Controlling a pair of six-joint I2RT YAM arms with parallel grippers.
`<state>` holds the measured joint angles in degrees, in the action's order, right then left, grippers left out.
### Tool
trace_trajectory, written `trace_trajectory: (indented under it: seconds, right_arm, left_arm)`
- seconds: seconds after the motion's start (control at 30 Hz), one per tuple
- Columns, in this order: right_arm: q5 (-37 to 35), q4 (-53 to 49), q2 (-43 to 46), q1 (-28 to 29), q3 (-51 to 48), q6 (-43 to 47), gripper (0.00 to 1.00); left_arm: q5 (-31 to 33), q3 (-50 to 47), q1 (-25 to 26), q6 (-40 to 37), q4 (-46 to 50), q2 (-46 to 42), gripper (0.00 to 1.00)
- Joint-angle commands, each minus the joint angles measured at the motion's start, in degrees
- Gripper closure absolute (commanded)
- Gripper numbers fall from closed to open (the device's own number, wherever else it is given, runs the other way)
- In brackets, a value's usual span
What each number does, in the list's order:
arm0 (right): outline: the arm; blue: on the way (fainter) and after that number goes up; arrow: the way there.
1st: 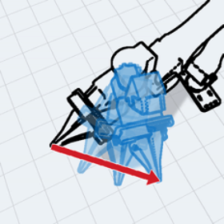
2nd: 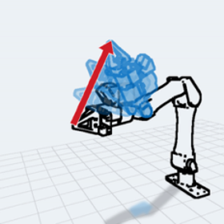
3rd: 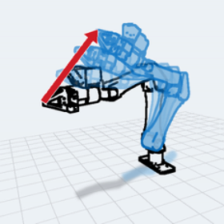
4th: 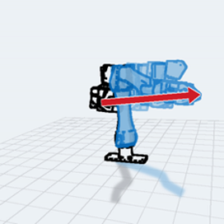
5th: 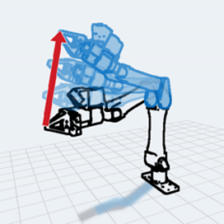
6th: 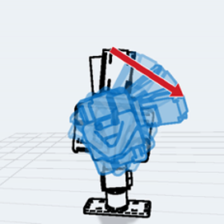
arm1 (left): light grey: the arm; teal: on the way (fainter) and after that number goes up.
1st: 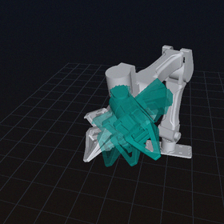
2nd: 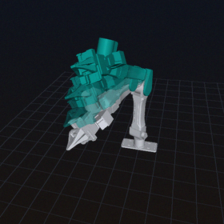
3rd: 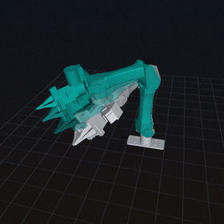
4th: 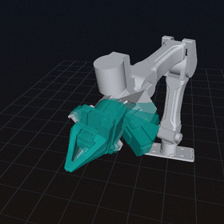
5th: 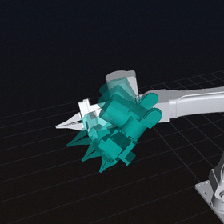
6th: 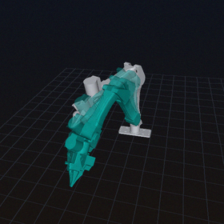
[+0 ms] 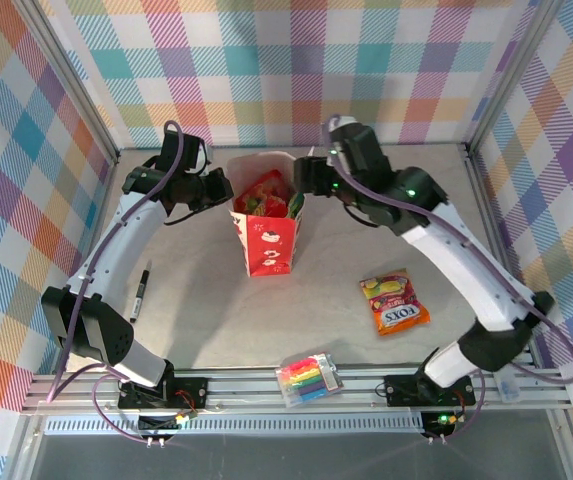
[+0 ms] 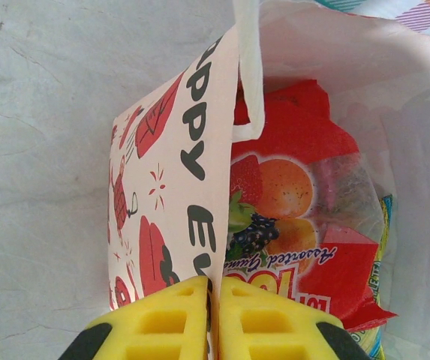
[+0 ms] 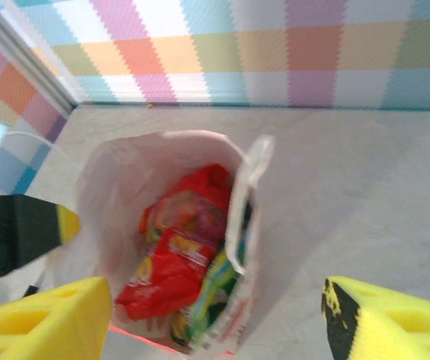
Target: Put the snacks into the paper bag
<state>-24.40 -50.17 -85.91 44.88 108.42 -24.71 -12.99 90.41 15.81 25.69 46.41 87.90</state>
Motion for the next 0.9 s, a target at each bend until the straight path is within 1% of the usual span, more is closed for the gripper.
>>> trace_trajectory:
  seconds: [0.0,0.17,0.37,0.53,0.7,0.87]
  right_arm:
    - [1.5,-4.1,6.1,-4.0,-8.1,-1.6,0.23]
    - [4.1,-6.4,16.4,-10.9,-22.8,-6.0,0.21]
    - [7.1,-9.4,24.1,-19.4,-36.2,-9.8,0.15]
    - [11.2,-9.2,27.2,-24.8,-45.5,-11.7,0.12]
    - [18.0,-6.7,29.4,-31.8,-54.0,-12.1,0.09]
    - [20.4,-4.1,28.9,-36.8,-60.3,-11.6,0.08]
  left_arm:
    - [-1.6,2.1,-0.6,-1.2,1.1,0.0,0.89]
    - [-1.7,2.8,-0.6,-1.9,1.9,0.0,0.88]
    - [-1.4,3.4,-0.6,-2.6,2.4,0.0,0.87]
    - [-1.8,3.5,-0.6,-2.5,2.4,0.7,0.87]
    - [-1.9,3.0,-0.6,-2.5,2.3,0.9,0.87]
    - [-1.6,3.2,-0.6,-3.2,3.2,1.1,0.86]
